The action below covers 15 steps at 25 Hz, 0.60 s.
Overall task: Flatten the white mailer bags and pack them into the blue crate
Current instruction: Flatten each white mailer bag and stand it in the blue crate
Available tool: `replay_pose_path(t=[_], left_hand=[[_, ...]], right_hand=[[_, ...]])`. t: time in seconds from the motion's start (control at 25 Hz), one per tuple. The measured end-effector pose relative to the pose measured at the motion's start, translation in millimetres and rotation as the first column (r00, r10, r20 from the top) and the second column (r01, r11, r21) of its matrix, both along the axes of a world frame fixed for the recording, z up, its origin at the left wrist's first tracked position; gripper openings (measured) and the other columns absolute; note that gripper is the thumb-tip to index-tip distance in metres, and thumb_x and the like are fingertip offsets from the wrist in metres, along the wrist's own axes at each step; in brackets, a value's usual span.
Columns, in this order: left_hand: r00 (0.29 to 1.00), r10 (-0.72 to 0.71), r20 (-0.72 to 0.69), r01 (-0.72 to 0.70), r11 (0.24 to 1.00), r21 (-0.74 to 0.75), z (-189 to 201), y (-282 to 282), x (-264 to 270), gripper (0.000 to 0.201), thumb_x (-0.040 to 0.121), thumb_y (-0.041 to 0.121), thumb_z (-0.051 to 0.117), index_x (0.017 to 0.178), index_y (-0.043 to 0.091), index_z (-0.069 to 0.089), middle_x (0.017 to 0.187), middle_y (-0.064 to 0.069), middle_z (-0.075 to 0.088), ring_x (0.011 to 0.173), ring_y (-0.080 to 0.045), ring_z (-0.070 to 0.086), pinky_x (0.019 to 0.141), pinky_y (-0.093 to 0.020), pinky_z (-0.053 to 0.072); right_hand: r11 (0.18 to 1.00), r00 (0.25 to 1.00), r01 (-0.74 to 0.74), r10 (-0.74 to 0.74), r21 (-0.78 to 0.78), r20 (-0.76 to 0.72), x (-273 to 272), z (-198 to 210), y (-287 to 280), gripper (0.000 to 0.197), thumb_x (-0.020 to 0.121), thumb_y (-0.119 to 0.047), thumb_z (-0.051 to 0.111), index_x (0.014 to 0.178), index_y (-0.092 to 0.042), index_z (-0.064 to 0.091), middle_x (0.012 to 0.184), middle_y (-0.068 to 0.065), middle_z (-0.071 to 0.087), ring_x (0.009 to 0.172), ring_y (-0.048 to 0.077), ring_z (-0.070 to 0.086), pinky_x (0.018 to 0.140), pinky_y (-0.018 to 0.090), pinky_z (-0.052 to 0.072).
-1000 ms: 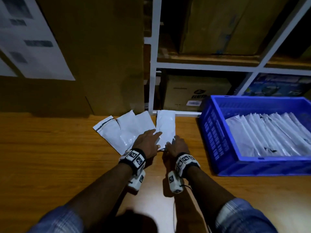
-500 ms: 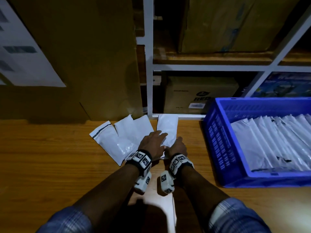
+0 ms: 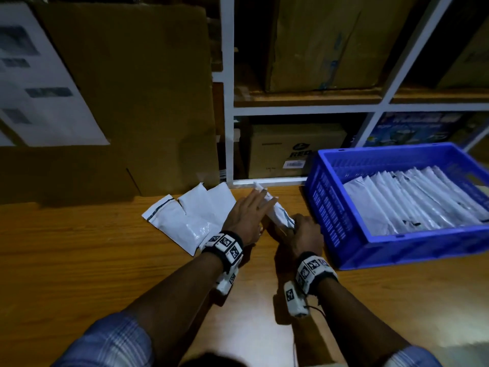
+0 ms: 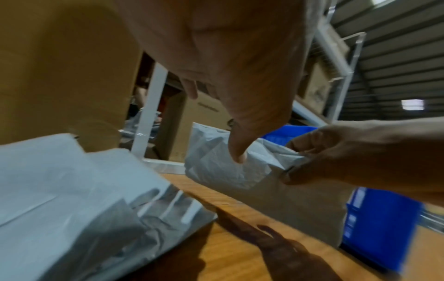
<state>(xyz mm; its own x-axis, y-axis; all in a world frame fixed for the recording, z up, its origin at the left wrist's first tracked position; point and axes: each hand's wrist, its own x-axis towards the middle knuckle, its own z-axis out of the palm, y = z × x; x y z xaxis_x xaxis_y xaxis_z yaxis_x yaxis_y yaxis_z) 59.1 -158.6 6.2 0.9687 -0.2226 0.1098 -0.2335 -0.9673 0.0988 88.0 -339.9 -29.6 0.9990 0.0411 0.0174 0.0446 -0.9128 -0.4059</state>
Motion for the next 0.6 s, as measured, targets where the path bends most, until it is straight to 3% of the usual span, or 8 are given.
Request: replay_pose_path(t=[0.08,0.2,0.36,0.48,0.6], left_hand=[[0.998,-0.061,-0.003,0.061,0.995,0.078,0.3,-5.9,-14.0,0.104,0.081,0.023,0.076,0.158,0.033,0.006,0.168,-0.004,0.002,0.154,-0.027,-0.002,0.123,-0.046,0.009],[0.994,-0.104,-0.042,0.109,0.980,0.169,-8.3,-17.6,-37.0,0.106,0.080,0.025,0.074,0.158,0.036,0.002,0.168,-0.002,-0.001,0.154,-0.026,-0.003,0.122,-0.053,0.003],[0.968,-0.158,-0.194,0.200,0.955,0.221,-18.3,-28.9,-80.0,0.081,0.088,0.029,0.064,0.157,0.029,0.022,0.167,-0.002,0.015,0.154,-0.024,0.006,0.123,-0.048,0.000],[0.966,-0.129,-0.224,0.178,0.960,0.216,-25.8,-32.1,-121.3,0.068,0.093,0.034,0.058,0.155,0.024,0.032,0.162,-0.004,0.029,0.152,-0.028,0.015,0.123,-0.046,0.004],[0.972,-0.035,-0.233,0.065,0.990,0.123,-49.0,-37.2,-163.5,0.068,0.097,0.027,0.052,0.158,0.025,0.022,0.167,-0.003,0.012,0.154,-0.027,0.006,0.124,-0.047,0.004]], right_hand=[[0.997,0.997,-0.017,0.022,-0.070,0.075,-39.1,10.3,-15.3,0.033,0.083,-0.027,0.066,0.116,-0.028,0.061,0.121,0.002,0.060,0.102,0.029,0.055,0.081,0.042,0.049],[0.991,0.980,-0.079,0.097,-0.103,0.174,-91.3,14.4,-29.9,0.036,0.082,-0.022,0.069,0.117,-0.026,0.061,0.123,0.002,0.060,0.101,0.031,0.052,0.075,0.038,0.039],[0.970,0.959,-0.204,0.224,-0.129,0.172,-147.4,-0.3,-41.0,0.038,0.078,-0.022,0.073,0.111,-0.031,0.056,0.116,-0.005,0.063,0.098,0.027,0.054,0.071,0.036,0.036],[0.951,0.952,-0.286,0.296,-0.119,0.081,-174.2,-13.8,-44.7,0.055,0.072,-0.015,0.074,0.116,-0.031,0.047,0.121,0.001,0.065,0.106,0.031,0.060,0.074,0.043,0.044],[0.893,0.907,-0.420,0.409,-0.158,-0.102,-188.1,-27.2,-52.2,0.078,0.075,-0.028,0.067,0.144,-0.039,0.031,0.147,0.000,0.049,0.128,0.031,0.052,0.086,0.049,0.046]])
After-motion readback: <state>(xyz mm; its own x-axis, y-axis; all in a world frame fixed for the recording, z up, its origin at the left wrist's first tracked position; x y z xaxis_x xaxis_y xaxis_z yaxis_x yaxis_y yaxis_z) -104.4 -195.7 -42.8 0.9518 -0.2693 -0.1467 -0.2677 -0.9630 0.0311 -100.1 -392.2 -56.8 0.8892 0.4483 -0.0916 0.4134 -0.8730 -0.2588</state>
